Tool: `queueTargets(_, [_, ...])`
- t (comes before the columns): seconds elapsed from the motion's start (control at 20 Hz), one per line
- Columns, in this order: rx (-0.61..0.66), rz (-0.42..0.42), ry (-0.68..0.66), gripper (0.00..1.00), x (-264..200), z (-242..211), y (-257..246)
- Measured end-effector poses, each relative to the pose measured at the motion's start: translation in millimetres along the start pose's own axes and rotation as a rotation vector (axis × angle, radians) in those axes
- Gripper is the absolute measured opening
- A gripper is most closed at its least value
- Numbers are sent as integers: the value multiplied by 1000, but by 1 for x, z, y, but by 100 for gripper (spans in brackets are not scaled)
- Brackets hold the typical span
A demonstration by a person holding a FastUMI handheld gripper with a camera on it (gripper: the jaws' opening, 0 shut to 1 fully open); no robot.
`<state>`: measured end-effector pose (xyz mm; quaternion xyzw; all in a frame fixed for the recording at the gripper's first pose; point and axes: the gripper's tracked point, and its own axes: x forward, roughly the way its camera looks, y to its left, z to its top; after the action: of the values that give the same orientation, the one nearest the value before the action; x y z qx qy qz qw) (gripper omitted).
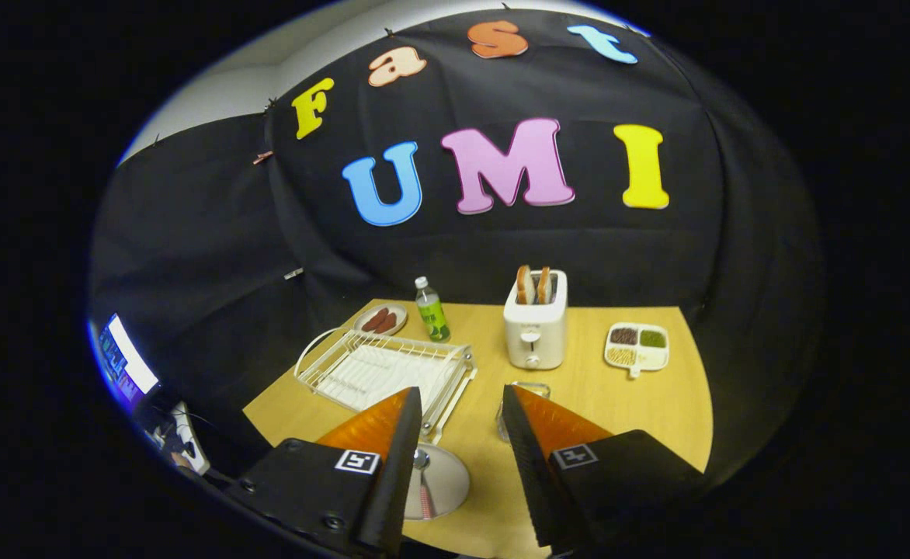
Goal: Take the plate from the dish rack, then take the spoon from the basket and place it into the plate.
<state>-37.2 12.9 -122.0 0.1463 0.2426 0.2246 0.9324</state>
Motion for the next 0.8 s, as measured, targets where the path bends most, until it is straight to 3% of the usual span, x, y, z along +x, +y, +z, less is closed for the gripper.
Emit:
queueTargets(0.15, [-85,-33,-108,75,-18,33,-23])
queueTargets(0.4, [-10,-9,-146,76,-40,62,-51])
queueTargets(0.8, [-56,42,-194,75,-59,74,-65])
